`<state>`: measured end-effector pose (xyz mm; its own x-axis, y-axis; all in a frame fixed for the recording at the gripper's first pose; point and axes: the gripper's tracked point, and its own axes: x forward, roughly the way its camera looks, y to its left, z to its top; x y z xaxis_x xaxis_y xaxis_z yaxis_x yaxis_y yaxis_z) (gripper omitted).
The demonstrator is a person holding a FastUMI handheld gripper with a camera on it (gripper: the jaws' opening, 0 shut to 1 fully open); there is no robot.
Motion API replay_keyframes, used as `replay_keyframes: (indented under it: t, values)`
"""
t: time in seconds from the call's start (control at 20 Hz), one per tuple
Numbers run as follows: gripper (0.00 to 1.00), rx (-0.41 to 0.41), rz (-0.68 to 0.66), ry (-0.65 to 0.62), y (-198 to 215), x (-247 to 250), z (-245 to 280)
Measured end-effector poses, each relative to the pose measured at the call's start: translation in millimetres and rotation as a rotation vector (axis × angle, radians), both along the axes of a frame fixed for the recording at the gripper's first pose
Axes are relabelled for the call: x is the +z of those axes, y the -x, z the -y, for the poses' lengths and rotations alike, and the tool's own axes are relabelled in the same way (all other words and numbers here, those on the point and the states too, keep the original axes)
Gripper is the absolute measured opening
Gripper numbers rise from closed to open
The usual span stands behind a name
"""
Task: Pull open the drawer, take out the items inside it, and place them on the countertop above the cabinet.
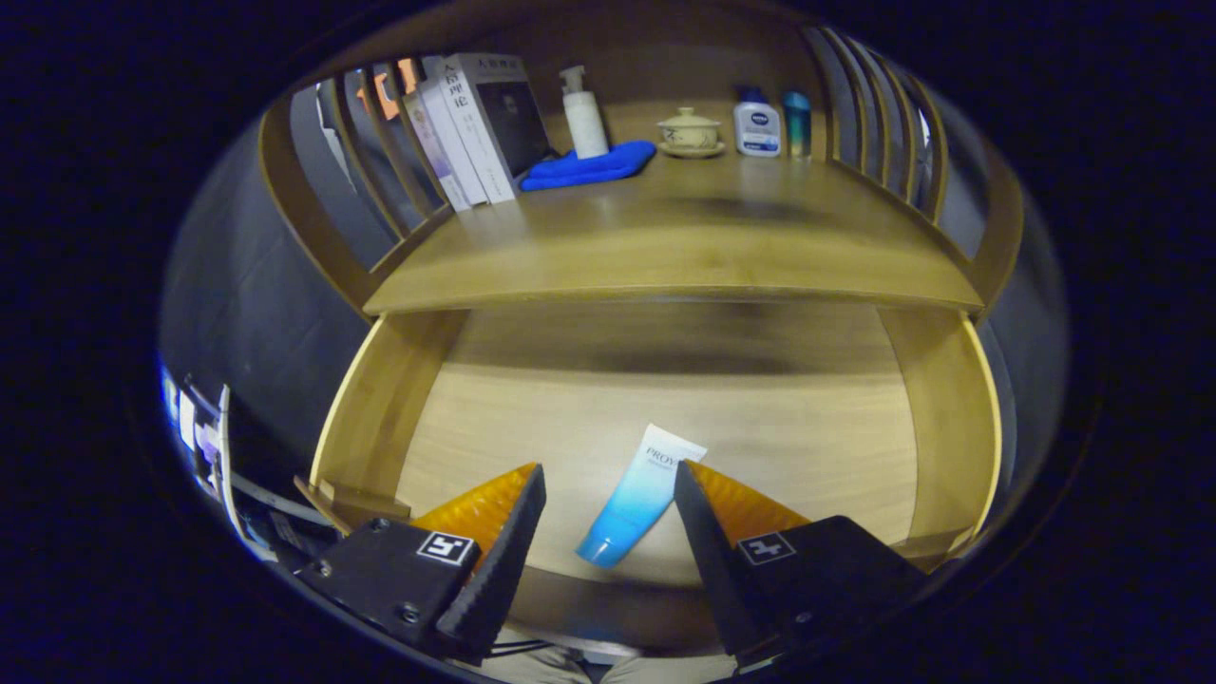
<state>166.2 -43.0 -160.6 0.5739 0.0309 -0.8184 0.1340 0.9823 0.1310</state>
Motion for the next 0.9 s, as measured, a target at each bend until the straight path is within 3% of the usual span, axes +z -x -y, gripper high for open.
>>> replay_keyframes:
  t: [0.3, 0.55, 0.8, 0.9]
  values:
    - [0.84, -0.101, -0.226, 0.005, 0, -39, 7]
    - [0.82, -0.119, -0.383, 0.013, 3, -64, 7]
    - [0.81, -0.102, -0.452, 0.117, -1, -69, 9]
    - [0.75, -0.104, -0.451, 0.139, -3, -69, 10]
